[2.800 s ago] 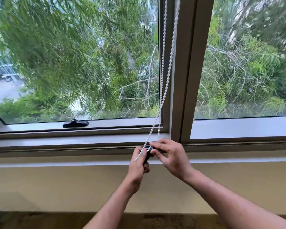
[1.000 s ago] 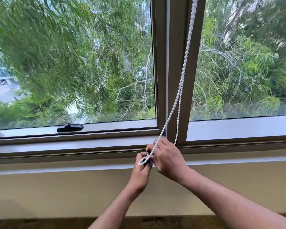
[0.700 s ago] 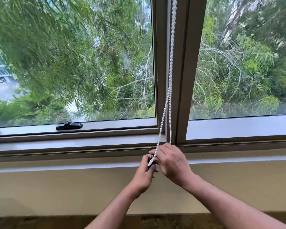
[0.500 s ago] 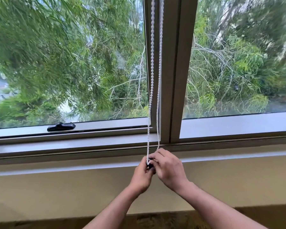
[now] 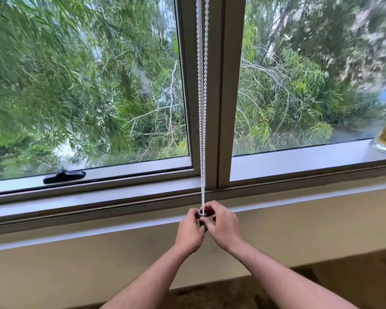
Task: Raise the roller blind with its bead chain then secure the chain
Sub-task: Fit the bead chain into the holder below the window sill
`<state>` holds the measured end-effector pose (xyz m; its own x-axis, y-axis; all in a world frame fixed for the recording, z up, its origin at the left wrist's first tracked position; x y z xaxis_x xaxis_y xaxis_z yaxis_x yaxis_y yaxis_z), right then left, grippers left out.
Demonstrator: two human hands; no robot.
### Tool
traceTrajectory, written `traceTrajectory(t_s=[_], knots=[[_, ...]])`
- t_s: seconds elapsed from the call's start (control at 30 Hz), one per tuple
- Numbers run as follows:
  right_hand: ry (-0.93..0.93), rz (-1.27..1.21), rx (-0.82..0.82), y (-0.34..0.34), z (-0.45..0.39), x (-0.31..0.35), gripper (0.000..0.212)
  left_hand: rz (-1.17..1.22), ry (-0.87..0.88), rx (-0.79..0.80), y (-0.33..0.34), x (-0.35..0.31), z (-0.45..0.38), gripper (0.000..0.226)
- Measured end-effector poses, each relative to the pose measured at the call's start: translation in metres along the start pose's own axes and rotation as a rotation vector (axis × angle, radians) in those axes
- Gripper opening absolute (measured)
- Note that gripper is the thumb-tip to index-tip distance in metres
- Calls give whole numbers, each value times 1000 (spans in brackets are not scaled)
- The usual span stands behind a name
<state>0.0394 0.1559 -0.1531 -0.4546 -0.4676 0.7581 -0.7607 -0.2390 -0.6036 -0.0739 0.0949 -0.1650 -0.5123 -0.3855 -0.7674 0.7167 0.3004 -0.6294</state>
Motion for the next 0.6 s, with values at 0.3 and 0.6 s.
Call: traceTrajectory(t_s=[0.3,0.6], knots=[[148,-106,-115,-9,6,-17,43,197,162,125,-1,-21,10,53],[245,-135,-130,-12,10,-13,40,342,108,166,13,-25,14,63]])
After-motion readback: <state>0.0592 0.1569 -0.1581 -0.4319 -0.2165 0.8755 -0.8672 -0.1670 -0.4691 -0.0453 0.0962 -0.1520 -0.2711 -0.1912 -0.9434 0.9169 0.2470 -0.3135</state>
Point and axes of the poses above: each hand's wrist, its own z-axis away from the middle knuckle, its own y-axis out of the palm, x = y × z, the point moved 5 cm from there along -z, towards the middle knuckle, and after that the axes turned 5 degrees about -z, right-handed, at the moved point
